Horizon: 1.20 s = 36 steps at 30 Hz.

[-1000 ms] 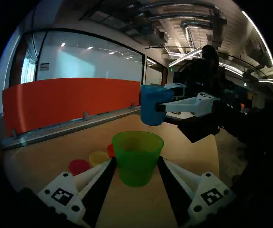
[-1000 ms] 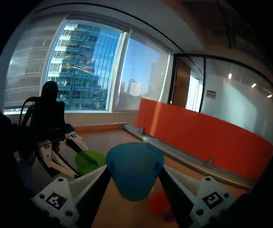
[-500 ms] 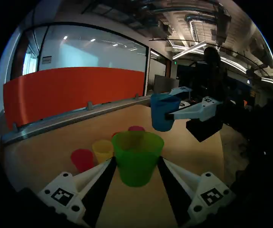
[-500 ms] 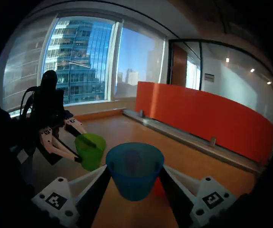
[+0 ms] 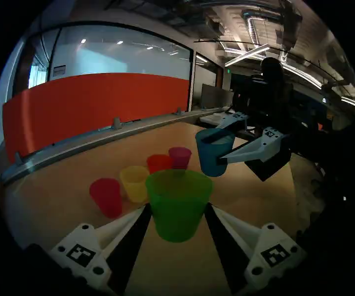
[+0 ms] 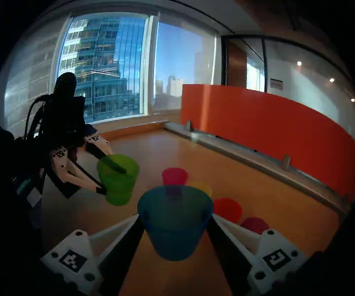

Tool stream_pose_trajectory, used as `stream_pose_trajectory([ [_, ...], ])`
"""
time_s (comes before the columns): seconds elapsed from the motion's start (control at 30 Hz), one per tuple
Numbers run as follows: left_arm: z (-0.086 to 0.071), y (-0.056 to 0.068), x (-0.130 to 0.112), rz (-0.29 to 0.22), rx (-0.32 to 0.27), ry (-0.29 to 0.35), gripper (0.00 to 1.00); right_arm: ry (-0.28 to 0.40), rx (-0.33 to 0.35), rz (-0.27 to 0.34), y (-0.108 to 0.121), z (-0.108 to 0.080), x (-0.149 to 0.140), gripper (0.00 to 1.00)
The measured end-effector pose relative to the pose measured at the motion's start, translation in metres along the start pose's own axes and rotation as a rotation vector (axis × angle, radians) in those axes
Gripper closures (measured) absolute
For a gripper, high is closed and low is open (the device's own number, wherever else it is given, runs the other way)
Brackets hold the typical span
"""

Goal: Pour water

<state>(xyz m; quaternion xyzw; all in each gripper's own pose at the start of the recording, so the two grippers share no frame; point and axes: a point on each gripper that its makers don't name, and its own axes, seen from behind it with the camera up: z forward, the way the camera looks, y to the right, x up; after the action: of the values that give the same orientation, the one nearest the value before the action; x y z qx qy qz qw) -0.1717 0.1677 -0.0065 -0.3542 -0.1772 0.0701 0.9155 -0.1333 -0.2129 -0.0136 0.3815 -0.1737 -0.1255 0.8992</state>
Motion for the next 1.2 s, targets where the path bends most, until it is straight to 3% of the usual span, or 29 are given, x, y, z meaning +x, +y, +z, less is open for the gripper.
stream_pose_trajectory([
  [0.4, 0.008, -0.002, -0.034, -0.001, -0.004, -0.068, 0.22, -0.064, 0.026, -0.001, -0.005, 0.012, -0.031, 0.13],
  [1.2, 0.016, -0.004, -0.078, 0.004, -0.013, -0.168, 0.22, -0.196, 0.054, -0.018, -0.015, 0.036, -0.088, 0.13],
])
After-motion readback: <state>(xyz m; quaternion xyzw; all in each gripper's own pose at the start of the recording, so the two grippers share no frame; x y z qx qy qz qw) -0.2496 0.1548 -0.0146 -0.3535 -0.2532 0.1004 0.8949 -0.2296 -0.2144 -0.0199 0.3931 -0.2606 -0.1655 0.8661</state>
